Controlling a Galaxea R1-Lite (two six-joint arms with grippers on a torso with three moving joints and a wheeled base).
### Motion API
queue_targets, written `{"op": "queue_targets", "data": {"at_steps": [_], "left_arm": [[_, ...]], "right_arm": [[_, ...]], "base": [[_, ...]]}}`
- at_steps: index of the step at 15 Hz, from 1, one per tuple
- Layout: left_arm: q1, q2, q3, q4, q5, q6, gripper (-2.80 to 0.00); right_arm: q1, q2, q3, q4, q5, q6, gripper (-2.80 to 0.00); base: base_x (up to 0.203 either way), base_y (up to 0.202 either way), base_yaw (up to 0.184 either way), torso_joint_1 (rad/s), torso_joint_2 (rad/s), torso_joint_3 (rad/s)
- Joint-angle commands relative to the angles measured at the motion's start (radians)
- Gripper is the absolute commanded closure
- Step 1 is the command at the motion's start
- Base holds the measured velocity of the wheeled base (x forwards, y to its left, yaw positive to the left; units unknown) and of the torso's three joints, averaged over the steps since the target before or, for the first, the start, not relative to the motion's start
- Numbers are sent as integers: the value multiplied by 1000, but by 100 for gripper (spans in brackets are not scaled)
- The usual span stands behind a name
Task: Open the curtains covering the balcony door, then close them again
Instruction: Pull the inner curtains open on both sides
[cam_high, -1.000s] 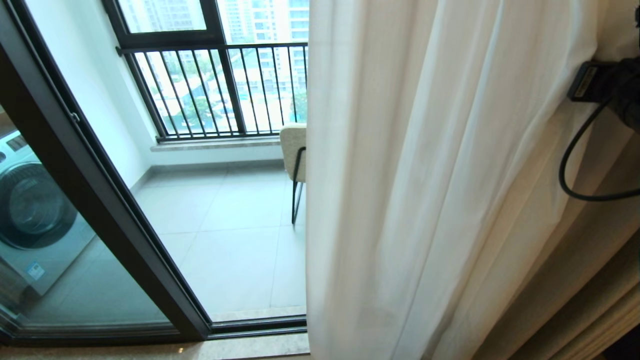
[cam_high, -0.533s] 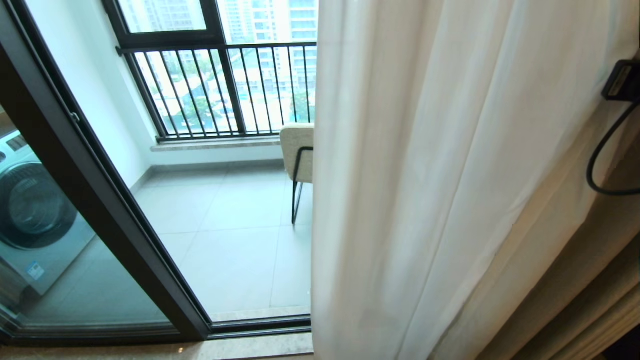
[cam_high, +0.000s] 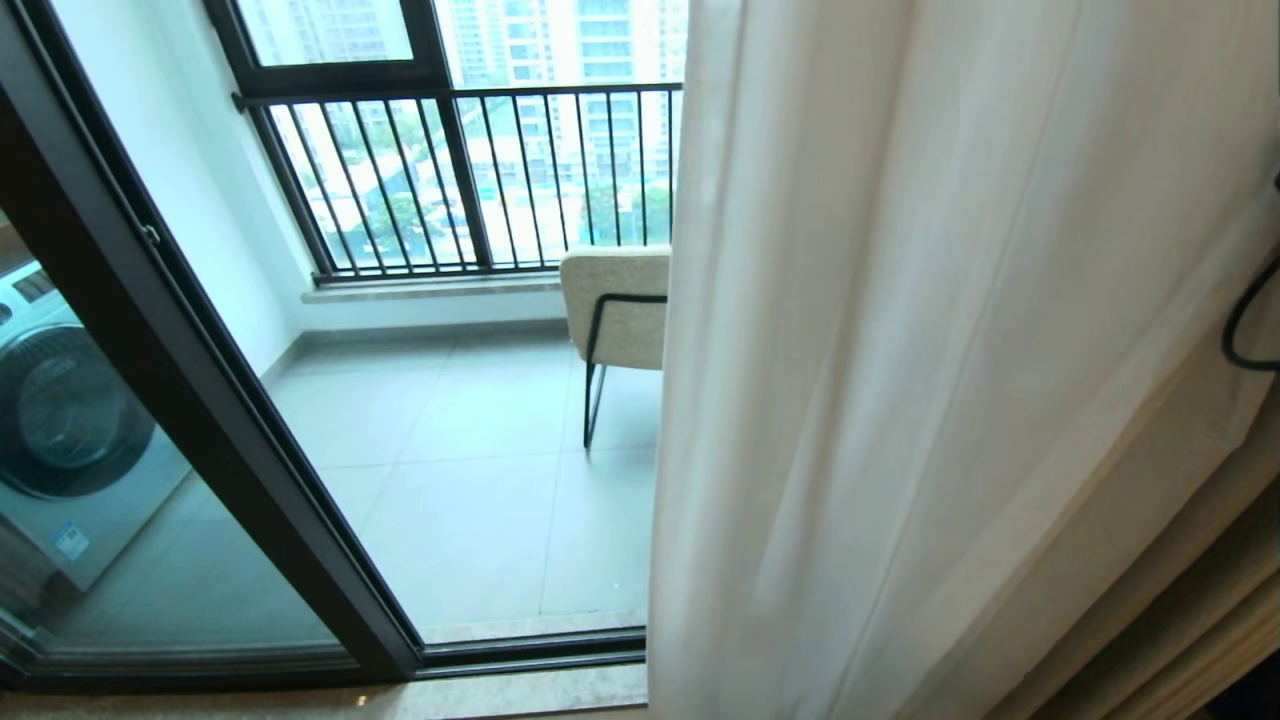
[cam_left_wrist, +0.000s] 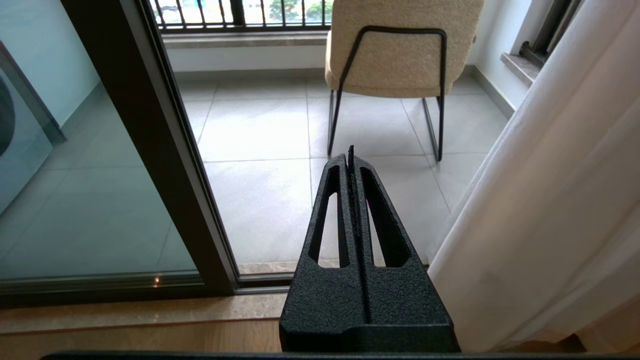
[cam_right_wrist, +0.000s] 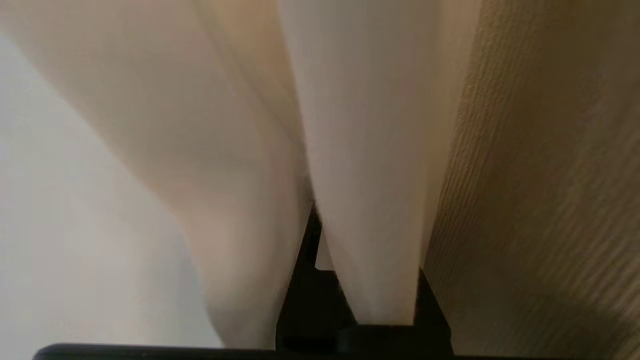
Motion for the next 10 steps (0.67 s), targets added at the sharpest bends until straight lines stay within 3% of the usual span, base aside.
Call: {"op": "queue_targets", "data": {"at_steps": [1, 10], "left_arm": [[0, 0, 0, 0, 0, -1, 0], [0, 0, 0, 0, 0, -1, 0]], "right_arm": [[-41, 30, -37, -4, -2, 17, 0], [-200, 121, -151, -26, -3, 60, 0]], "base": [[0, 0, 0, 0, 0, 0], [0, 0, 0, 0, 0, 0]]}}
